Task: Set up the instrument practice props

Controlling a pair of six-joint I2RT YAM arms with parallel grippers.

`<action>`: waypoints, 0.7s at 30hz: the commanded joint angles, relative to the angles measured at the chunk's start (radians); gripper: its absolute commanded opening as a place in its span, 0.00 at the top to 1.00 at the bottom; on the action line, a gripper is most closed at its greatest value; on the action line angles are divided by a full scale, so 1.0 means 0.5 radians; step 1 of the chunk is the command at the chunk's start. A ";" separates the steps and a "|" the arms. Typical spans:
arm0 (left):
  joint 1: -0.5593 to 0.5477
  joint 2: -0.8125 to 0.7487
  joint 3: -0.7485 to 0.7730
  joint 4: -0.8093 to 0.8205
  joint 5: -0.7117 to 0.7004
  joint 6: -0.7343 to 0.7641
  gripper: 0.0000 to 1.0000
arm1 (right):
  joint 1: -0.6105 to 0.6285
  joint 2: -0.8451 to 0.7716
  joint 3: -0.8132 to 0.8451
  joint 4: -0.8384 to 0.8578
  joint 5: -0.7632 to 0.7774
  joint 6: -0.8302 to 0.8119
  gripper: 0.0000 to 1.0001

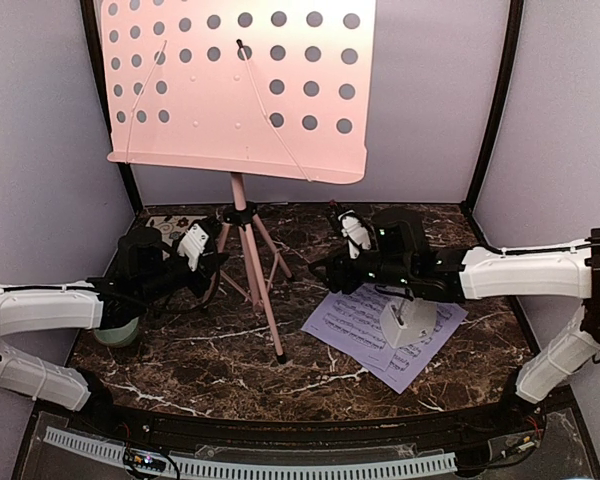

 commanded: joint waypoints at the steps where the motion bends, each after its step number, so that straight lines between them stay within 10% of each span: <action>1: 0.013 -0.085 -0.014 0.196 -0.092 -0.036 1.00 | -0.039 0.293 0.213 0.078 -0.001 -0.126 0.36; 21: 0.013 -0.009 0.046 0.222 -0.008 -0.078 1.00 | -0.039 0.972 0.875 0.418 -0.240 -0.498 0.42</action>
